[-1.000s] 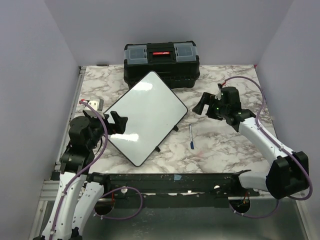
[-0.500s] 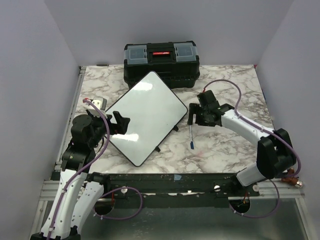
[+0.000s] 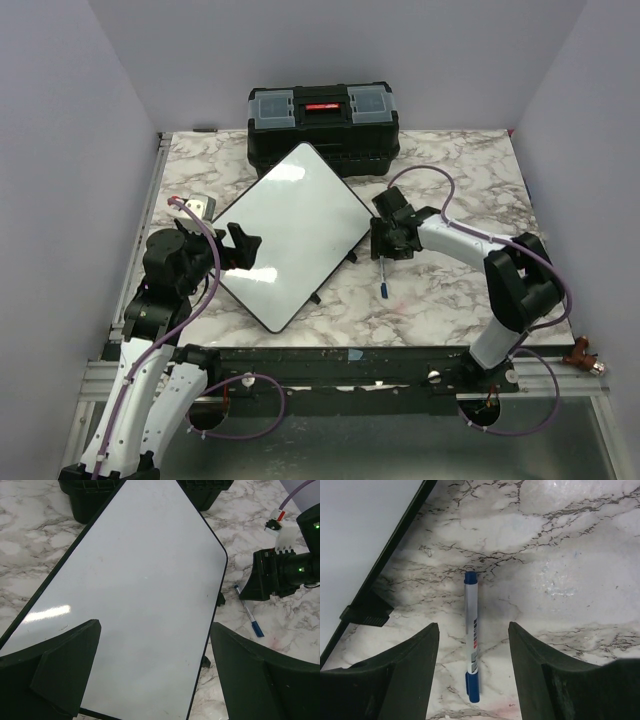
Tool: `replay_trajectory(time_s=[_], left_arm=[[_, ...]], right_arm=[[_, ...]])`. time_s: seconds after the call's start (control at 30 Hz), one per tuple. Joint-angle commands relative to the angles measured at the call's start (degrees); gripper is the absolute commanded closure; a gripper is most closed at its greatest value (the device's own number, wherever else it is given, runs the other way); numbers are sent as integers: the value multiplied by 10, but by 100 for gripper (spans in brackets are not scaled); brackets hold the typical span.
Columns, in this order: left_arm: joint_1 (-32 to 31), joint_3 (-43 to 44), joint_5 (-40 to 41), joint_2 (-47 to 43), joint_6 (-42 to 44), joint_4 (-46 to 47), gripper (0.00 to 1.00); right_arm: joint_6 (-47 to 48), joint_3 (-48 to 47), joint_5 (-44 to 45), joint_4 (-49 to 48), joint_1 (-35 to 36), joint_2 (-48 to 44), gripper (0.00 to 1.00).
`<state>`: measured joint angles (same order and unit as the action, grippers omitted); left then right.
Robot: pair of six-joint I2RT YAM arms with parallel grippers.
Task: Write a sentence on the whiteboard
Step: Pick up the whiteboard marker from the center of the board.
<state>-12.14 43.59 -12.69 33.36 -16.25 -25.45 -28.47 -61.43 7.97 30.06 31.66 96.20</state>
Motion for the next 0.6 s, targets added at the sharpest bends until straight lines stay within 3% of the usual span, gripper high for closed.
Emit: replay_trajectory(time_s=[0.0,0.3,0.57], left_arm=[[-3,2,-9,-4,7,6,7],[-4,0,-9,0,8,6,7],[-6,-4,-25,3,10,14,7]], right_arm=[[-2,-17,22,-4,4,29,42],[1,-9,22,-16,7,59,61],[-12,11,12,-29,7,39,99]])
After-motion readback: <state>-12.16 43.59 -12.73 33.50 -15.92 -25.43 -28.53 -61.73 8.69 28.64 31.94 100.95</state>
